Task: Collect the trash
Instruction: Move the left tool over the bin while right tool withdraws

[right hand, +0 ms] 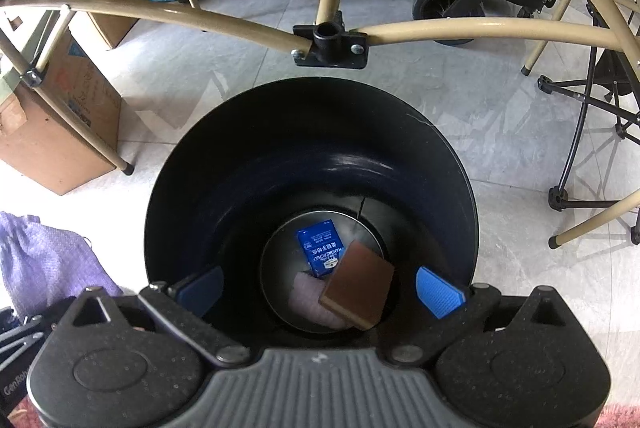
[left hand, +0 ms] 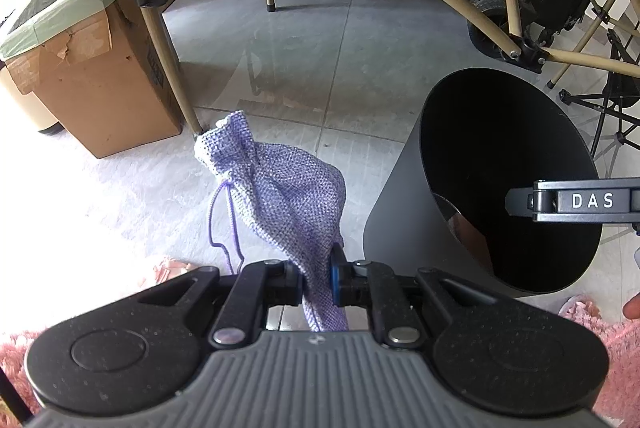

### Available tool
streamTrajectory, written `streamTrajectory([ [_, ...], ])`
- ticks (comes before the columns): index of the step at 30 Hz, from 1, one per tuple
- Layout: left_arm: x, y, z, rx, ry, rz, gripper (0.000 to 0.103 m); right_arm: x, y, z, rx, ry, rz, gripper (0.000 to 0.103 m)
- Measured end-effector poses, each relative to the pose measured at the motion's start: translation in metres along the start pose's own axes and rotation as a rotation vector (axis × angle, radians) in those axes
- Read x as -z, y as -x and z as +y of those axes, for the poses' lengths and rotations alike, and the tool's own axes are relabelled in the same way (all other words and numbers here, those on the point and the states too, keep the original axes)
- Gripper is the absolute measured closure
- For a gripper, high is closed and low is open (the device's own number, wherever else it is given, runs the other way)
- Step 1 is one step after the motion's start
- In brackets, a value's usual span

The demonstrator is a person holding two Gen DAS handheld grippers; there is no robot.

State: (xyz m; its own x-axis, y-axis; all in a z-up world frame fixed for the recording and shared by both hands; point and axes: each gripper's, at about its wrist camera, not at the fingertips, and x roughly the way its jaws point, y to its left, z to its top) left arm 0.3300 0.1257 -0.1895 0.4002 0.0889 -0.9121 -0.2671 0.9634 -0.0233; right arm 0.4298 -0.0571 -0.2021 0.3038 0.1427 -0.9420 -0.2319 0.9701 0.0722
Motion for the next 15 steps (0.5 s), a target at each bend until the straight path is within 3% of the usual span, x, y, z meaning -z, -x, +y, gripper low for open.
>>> streamTrajectory([
  [15,-0.006,0.026,-0.020,0.020,-0.034,-0.087,0.091,0.005,0.018,-0.014,-0.016,-0.019,-0.053,0.000],
])
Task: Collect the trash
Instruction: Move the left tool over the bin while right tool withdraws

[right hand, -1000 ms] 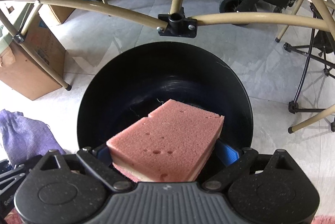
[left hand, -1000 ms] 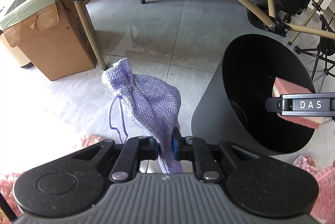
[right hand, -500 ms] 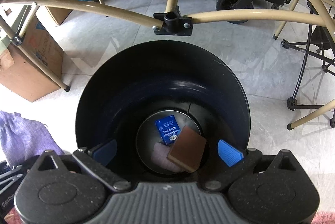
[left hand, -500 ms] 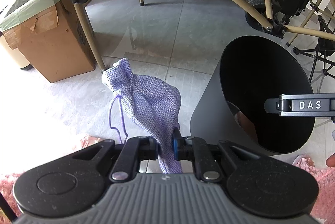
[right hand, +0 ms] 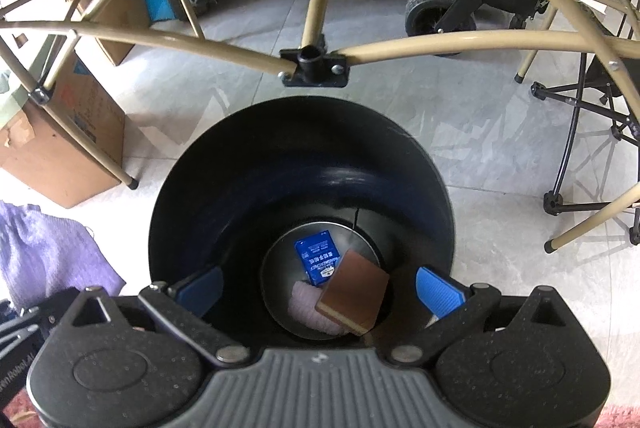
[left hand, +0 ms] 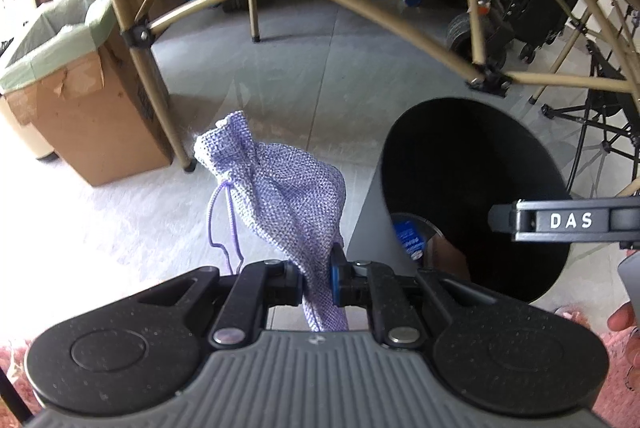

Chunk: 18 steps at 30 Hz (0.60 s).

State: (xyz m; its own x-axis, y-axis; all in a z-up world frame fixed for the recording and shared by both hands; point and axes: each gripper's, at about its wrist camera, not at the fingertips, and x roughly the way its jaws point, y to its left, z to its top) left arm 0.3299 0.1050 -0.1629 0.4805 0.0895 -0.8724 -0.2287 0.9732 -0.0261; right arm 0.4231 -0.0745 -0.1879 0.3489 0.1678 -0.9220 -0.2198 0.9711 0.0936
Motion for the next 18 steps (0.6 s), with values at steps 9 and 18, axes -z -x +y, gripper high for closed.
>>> streamTrajectory([
  [9,-0.008,0.014,-0.031,0.023,-0.052,-0.051,0.091,0.003,0.023,-0.025,0.004,-0.034,-0.072,0.000],
  [18,-0.011,0.018,-0.064,0.052,-0.126,-0.067,0.091,0.008,0.044,-0.064,0.032,-0.106,-0.139,0.000],
])
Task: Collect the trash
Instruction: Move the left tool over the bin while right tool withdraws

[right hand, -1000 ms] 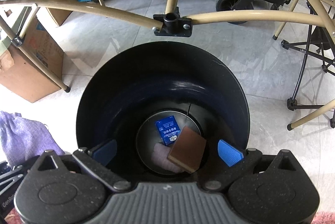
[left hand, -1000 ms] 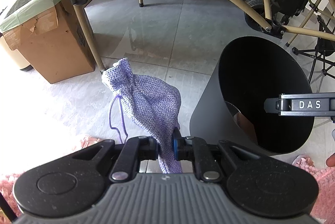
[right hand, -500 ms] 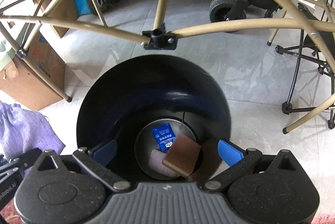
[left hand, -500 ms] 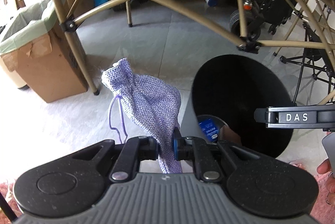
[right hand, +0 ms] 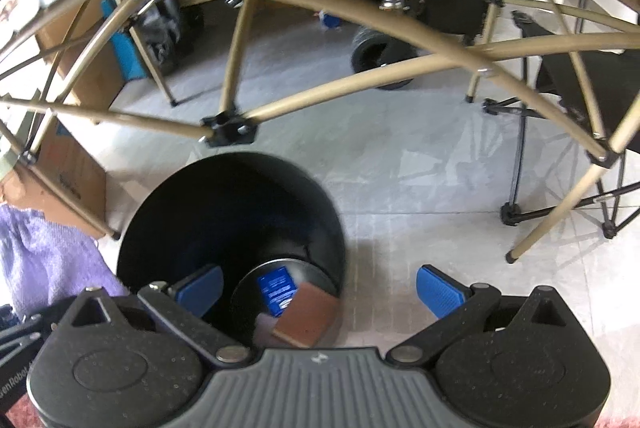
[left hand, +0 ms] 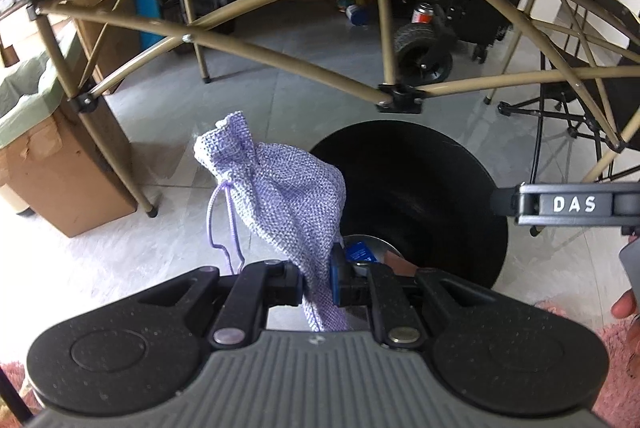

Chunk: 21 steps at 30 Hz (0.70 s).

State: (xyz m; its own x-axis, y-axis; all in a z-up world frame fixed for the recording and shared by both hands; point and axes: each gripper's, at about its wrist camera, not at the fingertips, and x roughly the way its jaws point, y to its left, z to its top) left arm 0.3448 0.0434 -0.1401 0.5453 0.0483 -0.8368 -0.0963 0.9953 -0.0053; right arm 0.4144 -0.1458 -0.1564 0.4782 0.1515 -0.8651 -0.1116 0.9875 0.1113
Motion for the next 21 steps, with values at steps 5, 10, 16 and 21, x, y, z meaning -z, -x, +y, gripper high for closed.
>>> streamTrajectory([
  [5,-0.002,0.000,-0.017,0.010,-0.041,-0.003,0.091,0.000,0.006,-0.024,0.021,-0.051,-0.022,0.000],
  [10,-0.003,-0.003,-0.037,0.030,-0.084,0.001,0.091,0.001,0.011,-0.047,0.037,-0.097,-0.039,0.000],
  [16,-0.009,-0.012,-0.057,0.058,-0.104,0.037,0.091,0.003,0.015,-0.065,0.042,-0.134,-0.052,0.000],
  [21,-0.015,-0.022,-0.070,0.068,-0.109,0.063,0.091,0.006,0.020,-0.078,0.046,-0.165,-0.068,0.000],
])
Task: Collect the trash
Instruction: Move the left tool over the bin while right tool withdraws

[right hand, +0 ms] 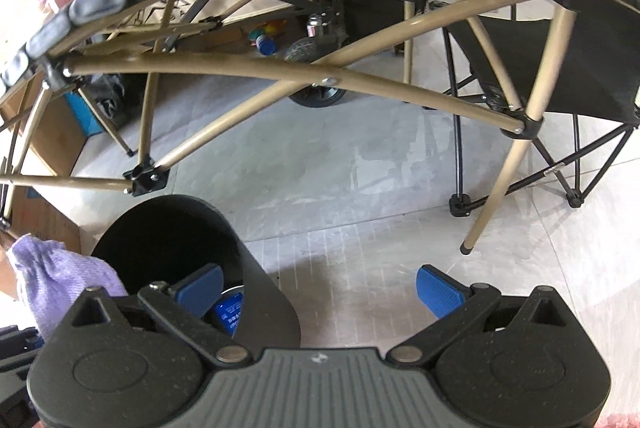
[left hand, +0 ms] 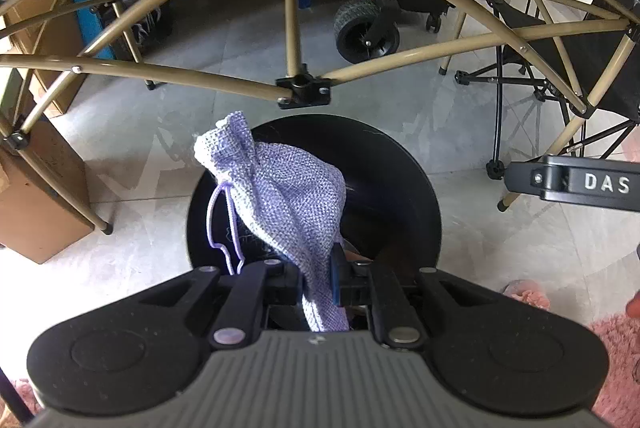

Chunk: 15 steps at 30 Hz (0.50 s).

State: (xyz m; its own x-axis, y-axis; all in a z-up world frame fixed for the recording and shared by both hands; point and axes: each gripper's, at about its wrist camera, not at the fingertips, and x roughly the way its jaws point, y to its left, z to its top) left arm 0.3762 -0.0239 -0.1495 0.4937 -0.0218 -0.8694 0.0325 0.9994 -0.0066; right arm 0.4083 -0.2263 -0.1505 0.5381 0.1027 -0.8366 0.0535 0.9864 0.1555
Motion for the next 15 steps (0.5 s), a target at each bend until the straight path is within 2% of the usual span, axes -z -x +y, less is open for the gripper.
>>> streamTrajectory([
  [15,-0.023,-0.034,-0.010,0.026,0.091,0.142,0.091,0.005,-0.002,-0.021,0.026,-0.048,0.005,0.000],
])
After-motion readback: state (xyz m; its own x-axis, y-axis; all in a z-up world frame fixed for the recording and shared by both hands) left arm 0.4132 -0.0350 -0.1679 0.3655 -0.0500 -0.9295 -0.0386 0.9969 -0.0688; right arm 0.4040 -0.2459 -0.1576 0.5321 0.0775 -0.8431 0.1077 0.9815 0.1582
